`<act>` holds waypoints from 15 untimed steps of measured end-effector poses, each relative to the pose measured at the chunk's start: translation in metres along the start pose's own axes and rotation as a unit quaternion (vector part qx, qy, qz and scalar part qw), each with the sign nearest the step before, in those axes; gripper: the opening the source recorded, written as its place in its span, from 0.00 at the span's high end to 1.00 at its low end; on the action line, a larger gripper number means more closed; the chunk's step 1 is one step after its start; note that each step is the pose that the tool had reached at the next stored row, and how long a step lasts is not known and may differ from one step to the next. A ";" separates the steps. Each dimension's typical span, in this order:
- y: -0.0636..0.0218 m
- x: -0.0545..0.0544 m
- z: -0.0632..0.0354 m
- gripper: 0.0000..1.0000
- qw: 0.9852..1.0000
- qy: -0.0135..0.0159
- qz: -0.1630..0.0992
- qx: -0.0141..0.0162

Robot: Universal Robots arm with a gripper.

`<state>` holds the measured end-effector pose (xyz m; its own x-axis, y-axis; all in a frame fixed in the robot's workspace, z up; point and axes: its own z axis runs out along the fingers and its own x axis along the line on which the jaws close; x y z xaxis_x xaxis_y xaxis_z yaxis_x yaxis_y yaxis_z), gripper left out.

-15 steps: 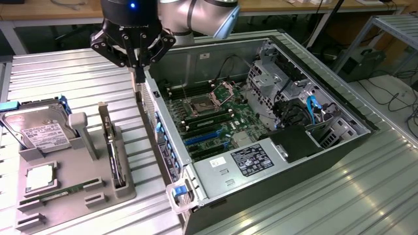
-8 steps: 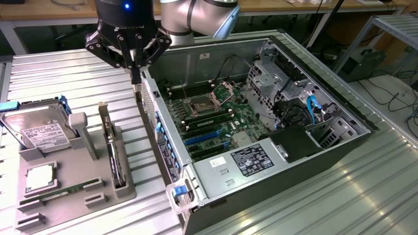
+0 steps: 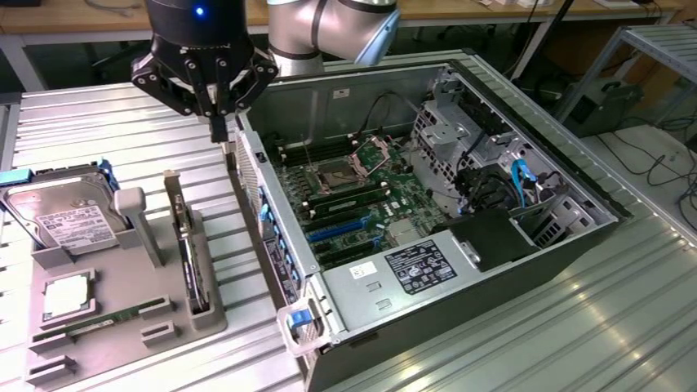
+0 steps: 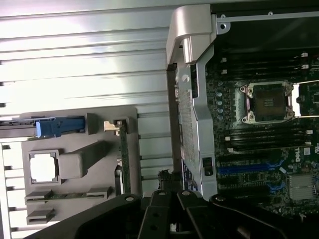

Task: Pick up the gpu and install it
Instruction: 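Reach for the gpu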

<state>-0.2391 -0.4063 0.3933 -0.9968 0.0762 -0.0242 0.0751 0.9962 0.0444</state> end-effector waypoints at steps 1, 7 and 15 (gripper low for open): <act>-0.0002 0.001 0.0000 0.89 1.000 0.000 0.000 0.000; -0.0015 0.008 -0.0003 0.89 1.000 0.000 0.000 0.000; -0.0031 0.017 -0.0006 0.89 1.000 0.000 0.000 0.000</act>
<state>-0.2562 -0.4082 0.3933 -0.9968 0.0762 -0.0240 0.0751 0.9962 0.0443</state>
